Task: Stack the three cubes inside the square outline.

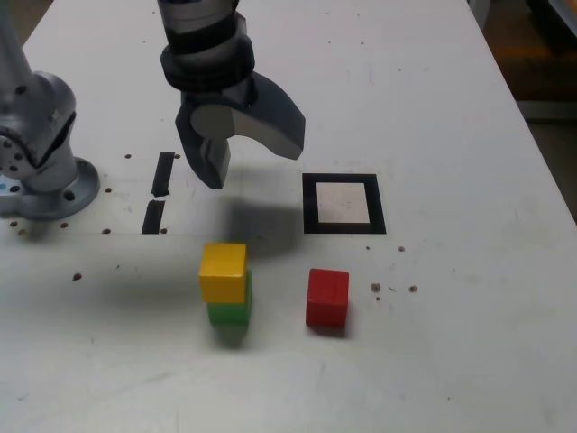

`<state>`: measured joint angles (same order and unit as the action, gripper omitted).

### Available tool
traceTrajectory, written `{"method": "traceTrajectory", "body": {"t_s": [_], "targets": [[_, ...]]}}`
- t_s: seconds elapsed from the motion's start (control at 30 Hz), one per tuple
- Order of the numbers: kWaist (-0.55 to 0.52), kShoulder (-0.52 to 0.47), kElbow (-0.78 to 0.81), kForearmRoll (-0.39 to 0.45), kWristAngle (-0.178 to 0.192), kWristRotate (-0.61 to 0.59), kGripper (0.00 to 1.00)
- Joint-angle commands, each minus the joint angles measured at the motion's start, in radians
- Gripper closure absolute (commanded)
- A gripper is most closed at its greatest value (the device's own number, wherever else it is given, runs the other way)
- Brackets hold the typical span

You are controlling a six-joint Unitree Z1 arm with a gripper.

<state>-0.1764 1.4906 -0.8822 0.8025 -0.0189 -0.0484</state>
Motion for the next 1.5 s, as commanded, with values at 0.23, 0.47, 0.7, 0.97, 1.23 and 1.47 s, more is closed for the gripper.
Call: {"method": "traceTrajectory", "body": {"t_s": [0.23, 0.47, 0.7, 0.97, 1.23, 1.47], "targets": [[0.003, -0.002, -0.002, 0.004, -0.001, 0.001, 0.06], [0.003, 0.000, -0.009, 0.015, -0.001, 0.001, 0.06], [0.003, -0.006, -0.099, 0.147, 0.008, 0.001, 0.07], [-0.017, -0.005, -0.265, 0.351, 0.012, 0.001, 0.07], [-0.073, 0.014, -0.399, 0.461, -0.005, -0.007, 0.07], [-0.133, 0.041, -0.452, 0.528, -0.038, -0.037, 0.07]]}}
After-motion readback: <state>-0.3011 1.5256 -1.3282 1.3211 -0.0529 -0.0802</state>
